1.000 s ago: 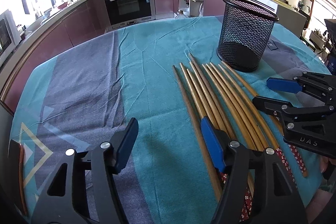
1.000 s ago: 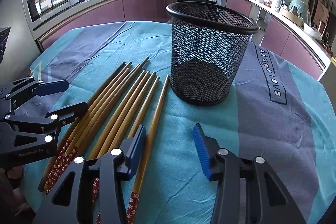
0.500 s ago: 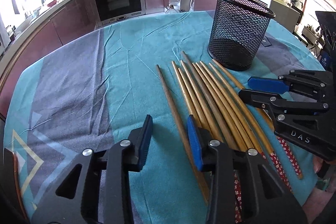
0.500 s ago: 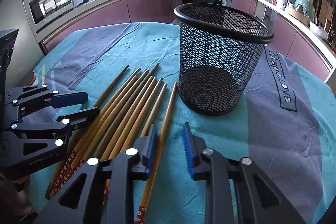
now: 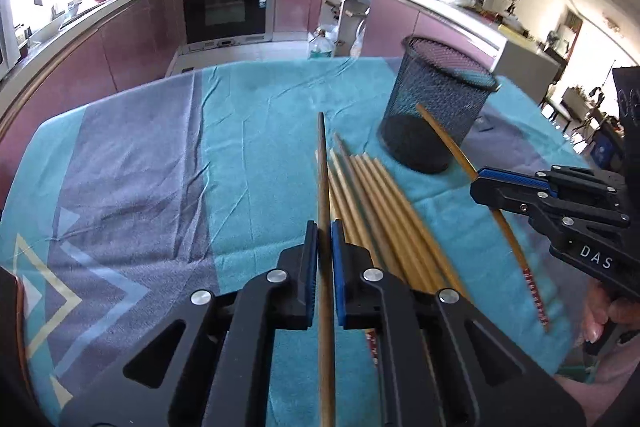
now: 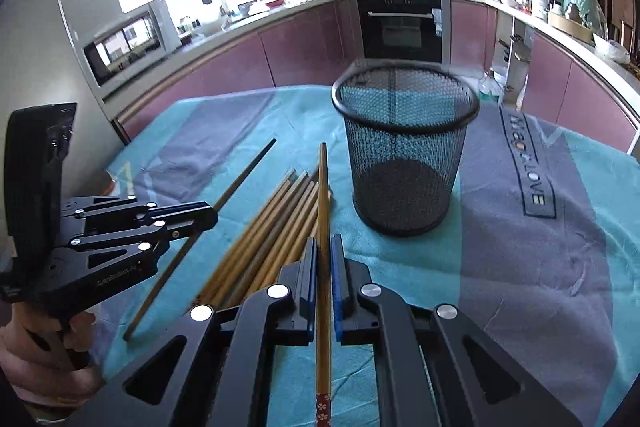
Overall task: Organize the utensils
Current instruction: 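Lift the chopsticks upright and lower them into the black mesh cup with both grippers, then open both grippers and withdraw them from the mesh cup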
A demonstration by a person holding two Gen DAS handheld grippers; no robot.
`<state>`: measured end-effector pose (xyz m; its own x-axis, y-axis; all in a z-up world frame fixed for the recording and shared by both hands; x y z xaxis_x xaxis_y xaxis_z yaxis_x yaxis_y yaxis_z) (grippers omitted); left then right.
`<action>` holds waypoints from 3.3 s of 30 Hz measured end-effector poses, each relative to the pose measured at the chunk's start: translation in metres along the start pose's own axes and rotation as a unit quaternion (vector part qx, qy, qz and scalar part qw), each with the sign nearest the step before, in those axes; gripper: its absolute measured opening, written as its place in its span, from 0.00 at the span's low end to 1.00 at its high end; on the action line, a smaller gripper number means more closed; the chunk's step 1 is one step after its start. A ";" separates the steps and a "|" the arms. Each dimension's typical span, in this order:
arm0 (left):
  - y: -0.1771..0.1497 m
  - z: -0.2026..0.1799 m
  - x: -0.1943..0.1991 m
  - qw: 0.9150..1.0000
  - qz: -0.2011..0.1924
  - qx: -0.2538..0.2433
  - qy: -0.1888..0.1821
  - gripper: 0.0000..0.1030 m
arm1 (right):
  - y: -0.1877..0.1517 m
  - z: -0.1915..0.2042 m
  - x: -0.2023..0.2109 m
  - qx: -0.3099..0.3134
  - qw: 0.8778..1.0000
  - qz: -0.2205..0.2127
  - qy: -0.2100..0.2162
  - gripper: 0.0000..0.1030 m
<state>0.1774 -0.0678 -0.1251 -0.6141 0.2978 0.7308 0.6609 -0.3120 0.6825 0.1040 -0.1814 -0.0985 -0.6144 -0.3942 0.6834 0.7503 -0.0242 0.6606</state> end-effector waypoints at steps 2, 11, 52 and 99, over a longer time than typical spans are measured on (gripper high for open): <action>0.008 -0.001 0.014 1.000 -0.016 0.003 -0.020 0.07 | 0.008 0.003 0.014 0.001 1.000 -0.018 0.011 0.05; 0.055 -0.006 0.089 0.990 -0.108 -0.005 -0.085 0.07 | 0.048 0.012 0.077 0.002 0.993 -0.108 0.054 0.05; 0.181 -0.055 0.014 0.990 -0.094 -0.049 -0.092 0.07 | 0.144 -0.035 0.015 0.016 0.999 -0.036 0.005 0.05; 0.020 0.032 0.074 0.993 -0.106 -0.003 0.045 0.54 | 0.017 0.010 0.009 -0.010 0.997 0.001 0.078 0.38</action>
<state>0.1595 -0.0229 -0.0577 -0.7751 0.2764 0.5682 0.5104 -0.2562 0.8209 0.1091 -0.1767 -0.0778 -0.5686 -0.5329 0.6267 0.7569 -0.0405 0.6523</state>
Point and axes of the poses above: each gripper's, at about its wrist camera, not at the fingertips, and x roughly against the way its jaws point, z to its left, y to its top, the point moved 8 cm from there along -x, roughly the way its jaws point, and after that the axes turned 11 degrees about -x, right-handed, at the moved point
